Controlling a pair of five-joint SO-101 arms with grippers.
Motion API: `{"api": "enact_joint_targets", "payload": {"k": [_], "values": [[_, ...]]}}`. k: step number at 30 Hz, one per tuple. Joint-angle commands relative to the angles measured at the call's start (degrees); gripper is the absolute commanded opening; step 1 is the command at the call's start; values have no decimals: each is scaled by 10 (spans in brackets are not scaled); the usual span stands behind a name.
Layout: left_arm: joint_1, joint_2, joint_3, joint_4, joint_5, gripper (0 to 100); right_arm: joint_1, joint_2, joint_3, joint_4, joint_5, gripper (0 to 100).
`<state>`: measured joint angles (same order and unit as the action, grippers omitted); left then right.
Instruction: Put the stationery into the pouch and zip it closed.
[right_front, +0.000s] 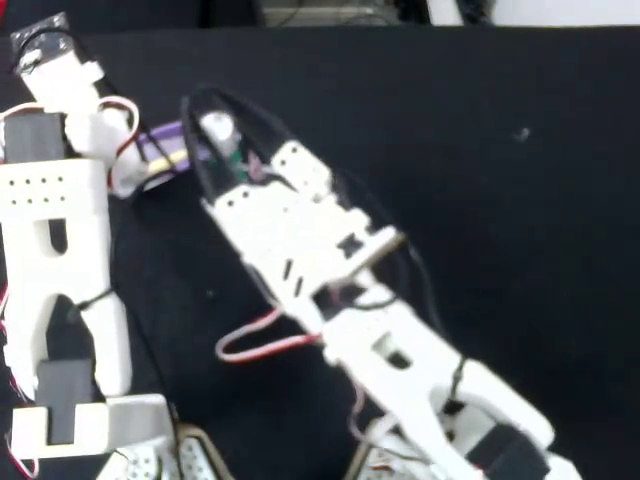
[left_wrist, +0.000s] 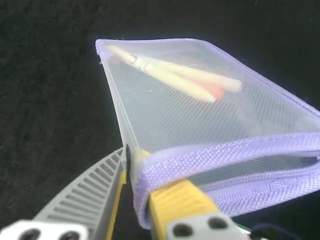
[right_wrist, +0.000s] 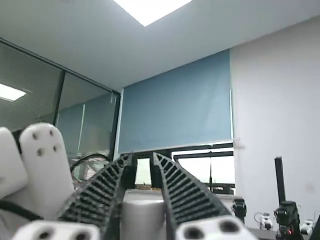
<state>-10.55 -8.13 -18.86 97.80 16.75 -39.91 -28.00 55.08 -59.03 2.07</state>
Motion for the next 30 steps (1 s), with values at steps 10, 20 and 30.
{"api": "enact_joint_targets", "payload": {"k": [10,20,30], "values": [[-8,-4,6,-13,26,30,11,132,-60,-15,-5,11],[-58,-4,7,-34,26,30,12,65,36,-10,-3,11],[-89,-4,4,-40,26,30,9,-28,18,191,-6,11]]}}
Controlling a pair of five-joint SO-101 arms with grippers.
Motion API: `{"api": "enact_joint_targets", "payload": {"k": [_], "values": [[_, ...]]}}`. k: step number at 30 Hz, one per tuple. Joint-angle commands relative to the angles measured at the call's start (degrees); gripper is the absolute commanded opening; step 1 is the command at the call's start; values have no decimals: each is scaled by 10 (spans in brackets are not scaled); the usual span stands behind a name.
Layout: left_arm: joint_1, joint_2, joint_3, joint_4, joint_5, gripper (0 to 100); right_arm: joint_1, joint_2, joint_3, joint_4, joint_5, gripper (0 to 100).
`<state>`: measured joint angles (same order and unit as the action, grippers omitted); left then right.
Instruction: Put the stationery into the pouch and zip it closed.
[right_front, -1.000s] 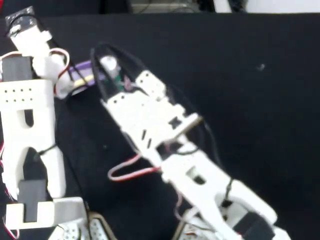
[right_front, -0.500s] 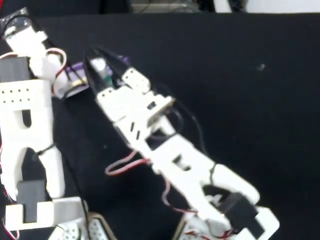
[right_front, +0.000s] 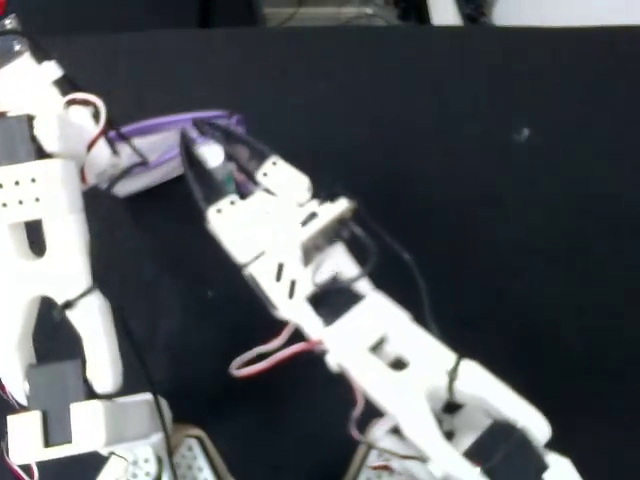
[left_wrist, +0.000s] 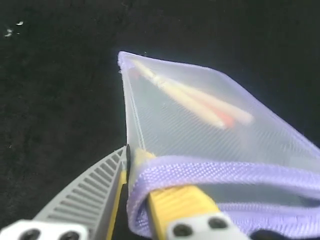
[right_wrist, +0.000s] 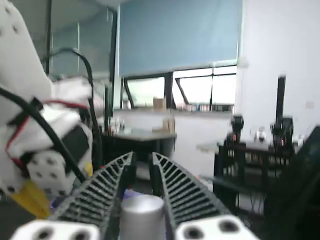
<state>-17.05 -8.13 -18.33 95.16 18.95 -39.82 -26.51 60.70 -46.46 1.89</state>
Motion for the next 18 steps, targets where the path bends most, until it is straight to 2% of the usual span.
{"api": "enact_joint_targets", "payload": {"k": [1,9,18], "values": [[-24,-4,0,-13,4,30,8,-48,-42,62,-4,11],[2,-8,2,-2,4,30,8,-60,-64,-46,-46,11],[8,-4,10,-3,3,30,-6,49,-204,-48,-44,11]]}}
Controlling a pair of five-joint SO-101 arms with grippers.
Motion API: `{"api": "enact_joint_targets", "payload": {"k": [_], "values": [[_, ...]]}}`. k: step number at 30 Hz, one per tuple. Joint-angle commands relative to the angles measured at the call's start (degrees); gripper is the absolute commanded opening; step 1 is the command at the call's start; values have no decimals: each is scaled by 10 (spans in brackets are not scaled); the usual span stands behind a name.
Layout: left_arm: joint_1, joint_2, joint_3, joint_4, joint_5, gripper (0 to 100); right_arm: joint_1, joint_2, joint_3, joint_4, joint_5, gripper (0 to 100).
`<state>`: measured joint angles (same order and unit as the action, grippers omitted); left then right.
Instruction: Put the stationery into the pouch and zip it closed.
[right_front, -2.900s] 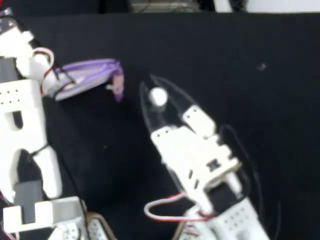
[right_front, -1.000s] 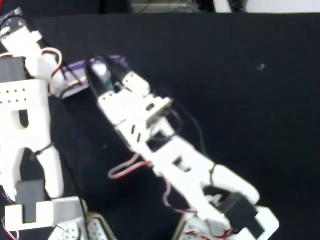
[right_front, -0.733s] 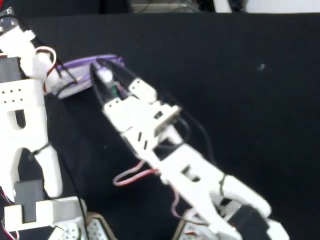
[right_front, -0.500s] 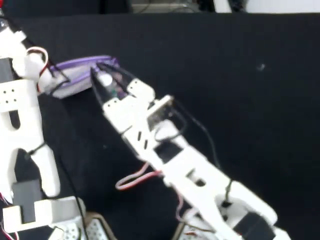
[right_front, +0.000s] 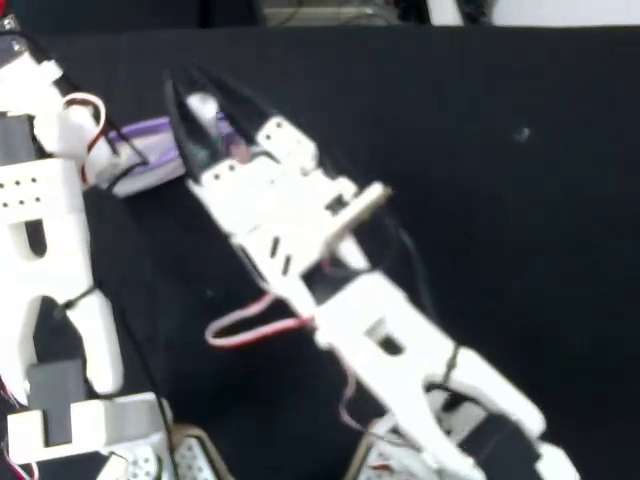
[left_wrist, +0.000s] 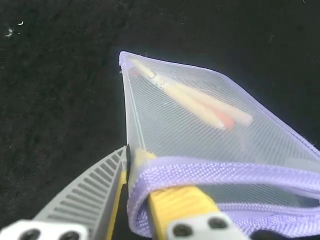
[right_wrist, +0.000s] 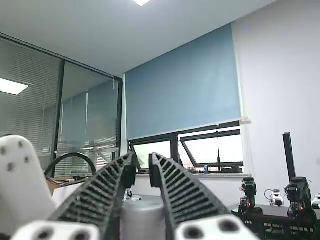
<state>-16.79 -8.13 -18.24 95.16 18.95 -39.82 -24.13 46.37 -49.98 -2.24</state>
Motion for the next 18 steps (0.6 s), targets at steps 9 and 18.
{"api": "enact_joint_targets", "payload": {"k": [9,18], "values": [[-11,-4,29,-26,2,30,112,-90,170,-9,-3,11],[-52,-4,28,-43,1,30,129,-266,336,302,188,11]]}}
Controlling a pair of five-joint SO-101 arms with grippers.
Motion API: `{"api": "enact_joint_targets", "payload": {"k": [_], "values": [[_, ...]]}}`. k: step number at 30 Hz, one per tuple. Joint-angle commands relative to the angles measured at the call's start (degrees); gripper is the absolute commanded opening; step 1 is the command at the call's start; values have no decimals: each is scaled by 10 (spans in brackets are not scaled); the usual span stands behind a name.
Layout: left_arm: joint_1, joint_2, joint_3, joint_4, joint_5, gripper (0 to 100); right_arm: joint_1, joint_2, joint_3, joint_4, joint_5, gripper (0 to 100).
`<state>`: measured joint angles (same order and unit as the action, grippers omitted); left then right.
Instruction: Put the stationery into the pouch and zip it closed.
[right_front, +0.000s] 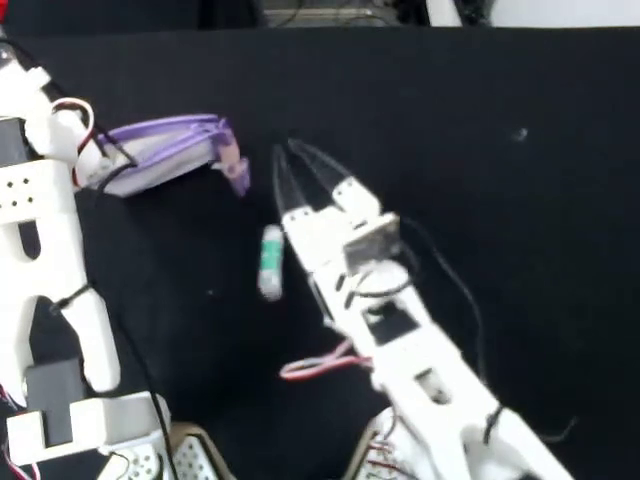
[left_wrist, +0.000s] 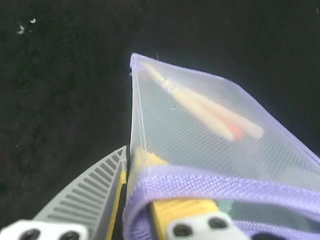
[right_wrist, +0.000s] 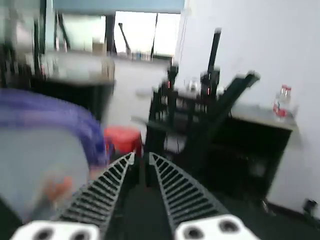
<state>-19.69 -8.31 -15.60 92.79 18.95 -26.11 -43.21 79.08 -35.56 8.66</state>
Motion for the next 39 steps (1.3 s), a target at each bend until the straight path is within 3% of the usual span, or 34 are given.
{"api": "enact_joint_targets", "payload": {"k": [1,9,14,18,23,32,39], "values": [[-29,-2,1,-19,1,30,-11,-89,9,198,83,11],[-36,-2,2,-19,1,30,-11,-172,-8,443,32,18],[-65,-2,2,-37,0,30,-12,-171,-81,610,-26,121],[-95,-1,2,-47,-18,30,-13,-126,-145,703,-76,133],[-99,-1,2,-47,-19,30,-30,17,-225,734,-147,135],[-99,-1,2,-47,-19,30,-41,326,-375,734,-172,135],[-98,-1,2,-47,-19,30,-44,437,-436,735,-173,135]]}}
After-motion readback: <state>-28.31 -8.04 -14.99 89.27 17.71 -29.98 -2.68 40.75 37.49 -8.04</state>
